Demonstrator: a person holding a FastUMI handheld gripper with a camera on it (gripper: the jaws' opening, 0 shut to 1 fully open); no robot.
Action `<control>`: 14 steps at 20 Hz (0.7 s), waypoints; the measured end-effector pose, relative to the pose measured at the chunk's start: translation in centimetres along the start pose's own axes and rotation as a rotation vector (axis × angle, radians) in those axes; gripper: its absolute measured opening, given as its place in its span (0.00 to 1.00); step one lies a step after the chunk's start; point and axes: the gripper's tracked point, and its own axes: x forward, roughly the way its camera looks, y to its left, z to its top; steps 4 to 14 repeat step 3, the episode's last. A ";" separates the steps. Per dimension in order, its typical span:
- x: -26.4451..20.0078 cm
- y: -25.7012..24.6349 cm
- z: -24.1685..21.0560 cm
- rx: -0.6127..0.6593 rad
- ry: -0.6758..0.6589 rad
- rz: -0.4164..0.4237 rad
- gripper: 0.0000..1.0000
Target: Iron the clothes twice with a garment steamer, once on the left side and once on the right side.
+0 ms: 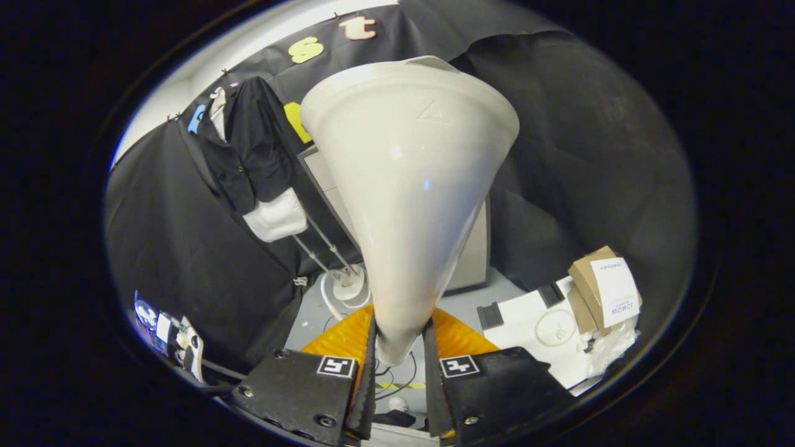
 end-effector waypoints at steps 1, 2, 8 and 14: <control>0.0 0.2 0.1 -0.003 -0.004 0.002 0.37; 0.0 0.3 0.2 -0.005 -0.007 0.004 0.37; 0.0 0.4 0.4 -0.008 -0.009 0.007 0.37; 0.0 0.4 0.4 -0.008 -0.009 0.007 0.37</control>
